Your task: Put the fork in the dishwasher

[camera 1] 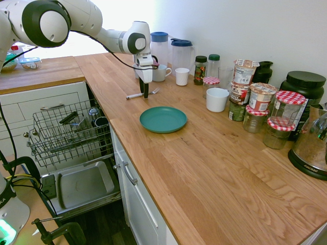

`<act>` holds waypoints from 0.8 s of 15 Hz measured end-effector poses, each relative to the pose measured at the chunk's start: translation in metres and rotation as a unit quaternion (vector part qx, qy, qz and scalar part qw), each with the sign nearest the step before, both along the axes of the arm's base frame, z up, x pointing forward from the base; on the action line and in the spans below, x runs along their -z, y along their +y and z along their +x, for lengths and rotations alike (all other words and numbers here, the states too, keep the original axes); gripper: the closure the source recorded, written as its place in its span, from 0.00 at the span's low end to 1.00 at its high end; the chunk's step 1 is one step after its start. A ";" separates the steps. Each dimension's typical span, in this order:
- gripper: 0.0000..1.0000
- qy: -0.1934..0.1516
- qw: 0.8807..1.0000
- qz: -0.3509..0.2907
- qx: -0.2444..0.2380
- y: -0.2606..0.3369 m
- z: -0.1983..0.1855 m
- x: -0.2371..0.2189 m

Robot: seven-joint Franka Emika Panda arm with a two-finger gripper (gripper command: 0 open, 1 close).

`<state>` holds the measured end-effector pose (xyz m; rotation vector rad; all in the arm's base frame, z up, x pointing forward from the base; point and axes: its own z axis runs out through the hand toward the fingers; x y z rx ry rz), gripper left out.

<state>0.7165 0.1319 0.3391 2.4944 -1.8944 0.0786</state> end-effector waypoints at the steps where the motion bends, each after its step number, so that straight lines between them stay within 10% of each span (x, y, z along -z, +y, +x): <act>1: 1.00 -0.001 1.000 0.000 0.000 0.000 0.001 0.000; 12: 1.00 -0.004 1.000 0.011 0.007 -0.001 0.006 0.001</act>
